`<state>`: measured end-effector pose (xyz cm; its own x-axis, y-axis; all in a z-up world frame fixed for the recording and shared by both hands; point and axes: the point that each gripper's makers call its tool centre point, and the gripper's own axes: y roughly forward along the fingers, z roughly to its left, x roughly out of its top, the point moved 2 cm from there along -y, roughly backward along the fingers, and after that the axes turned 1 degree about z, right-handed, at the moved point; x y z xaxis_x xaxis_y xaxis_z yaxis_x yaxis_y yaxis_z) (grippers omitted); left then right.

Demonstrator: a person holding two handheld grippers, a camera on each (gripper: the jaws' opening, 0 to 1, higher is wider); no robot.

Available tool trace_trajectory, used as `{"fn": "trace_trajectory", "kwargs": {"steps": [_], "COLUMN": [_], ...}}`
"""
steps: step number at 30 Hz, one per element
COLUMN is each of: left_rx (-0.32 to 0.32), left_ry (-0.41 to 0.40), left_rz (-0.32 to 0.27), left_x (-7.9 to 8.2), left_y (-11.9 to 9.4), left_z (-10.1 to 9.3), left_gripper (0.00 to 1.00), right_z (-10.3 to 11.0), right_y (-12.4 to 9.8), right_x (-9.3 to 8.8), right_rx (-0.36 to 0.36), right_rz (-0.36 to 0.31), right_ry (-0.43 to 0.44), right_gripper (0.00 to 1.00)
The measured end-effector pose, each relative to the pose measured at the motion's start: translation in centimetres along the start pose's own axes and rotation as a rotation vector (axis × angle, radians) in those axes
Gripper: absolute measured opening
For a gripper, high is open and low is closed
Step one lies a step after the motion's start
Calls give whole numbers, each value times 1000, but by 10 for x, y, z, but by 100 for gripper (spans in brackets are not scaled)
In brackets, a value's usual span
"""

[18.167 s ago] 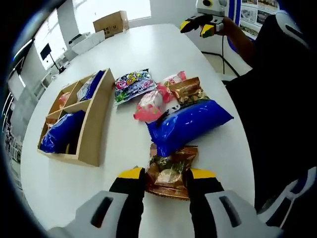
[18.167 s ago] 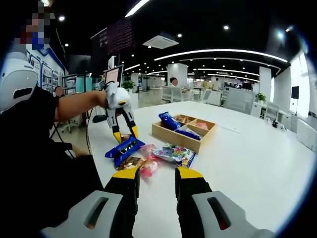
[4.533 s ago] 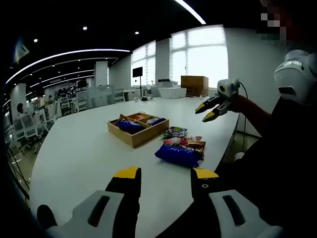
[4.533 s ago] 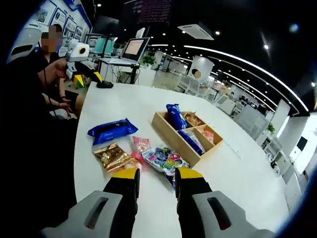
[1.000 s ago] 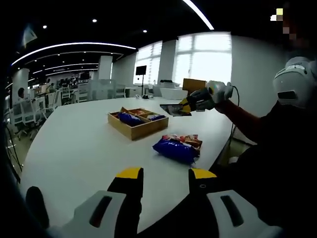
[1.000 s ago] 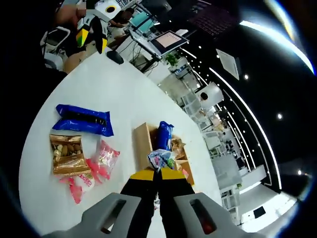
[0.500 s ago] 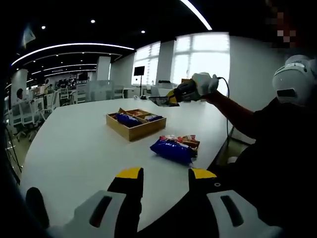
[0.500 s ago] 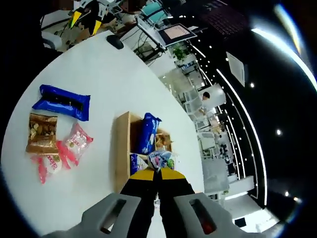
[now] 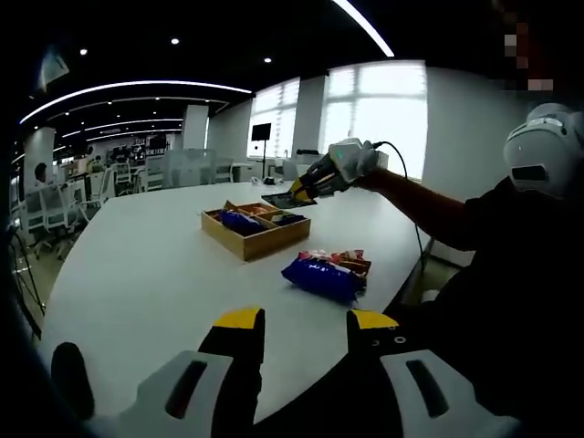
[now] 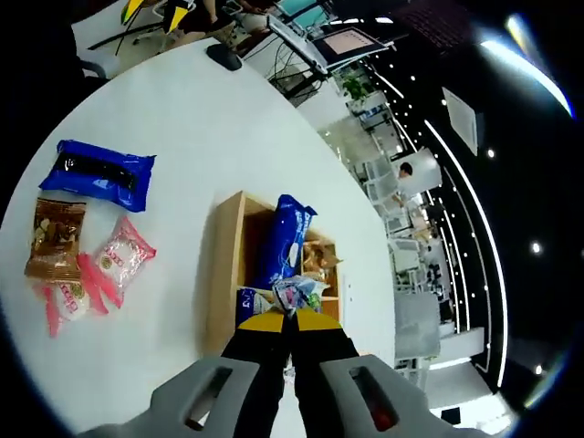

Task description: Pick up the scattered marshmallows, QQ candies, Oreo cookies, and mixed nuts on the table and sort them into separate containers

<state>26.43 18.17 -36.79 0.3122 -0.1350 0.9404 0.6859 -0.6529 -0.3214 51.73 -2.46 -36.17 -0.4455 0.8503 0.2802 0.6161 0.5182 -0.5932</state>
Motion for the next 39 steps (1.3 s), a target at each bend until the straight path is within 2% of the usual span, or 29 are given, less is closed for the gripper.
{"fn": "trace_trajectory", "kwargs": {"steps": [2, 4, 9, 23, 27, 31, 33, 39], "left_rx": [2, -6, -7, -11, -12, -6, -2, 0], "left_ry": [-4, 3, -2, -12, -11, -20, -20, -18], "left_rz": [0, -7, -5, 4, 2, 6, 8, 2], "left_x": [-1, 3, 2, 0, 0, -2, -3, -1], "left_y": [0, 2, 3, 5, 5, 4, 3, 1], "left_z": [1, -1, -2, -3, -4, -3, -2, 0], "left_gripper": [41, 41, 41, 41, 40, 40, 40, 40], "right_z": [3, 10, 6, 9, 14, 16, 14, 12], "right_y": [5, 16, 28, 45, 51, 49, 46, 37], "right_x": [-2, -10, -22, -24, -26, -25, -25, -25], "right_rx": [20, 70, 88, 138, 154, 144, 140, 156], "right_rz": [4, 12, 7, -14, 2, 11, 16, -19], "right_ry": [0, 24, 75, 185, 205, 181, 181, 295], "right_gripper": [0, 0, 0, 0, 0, 0, 3, 11]}}
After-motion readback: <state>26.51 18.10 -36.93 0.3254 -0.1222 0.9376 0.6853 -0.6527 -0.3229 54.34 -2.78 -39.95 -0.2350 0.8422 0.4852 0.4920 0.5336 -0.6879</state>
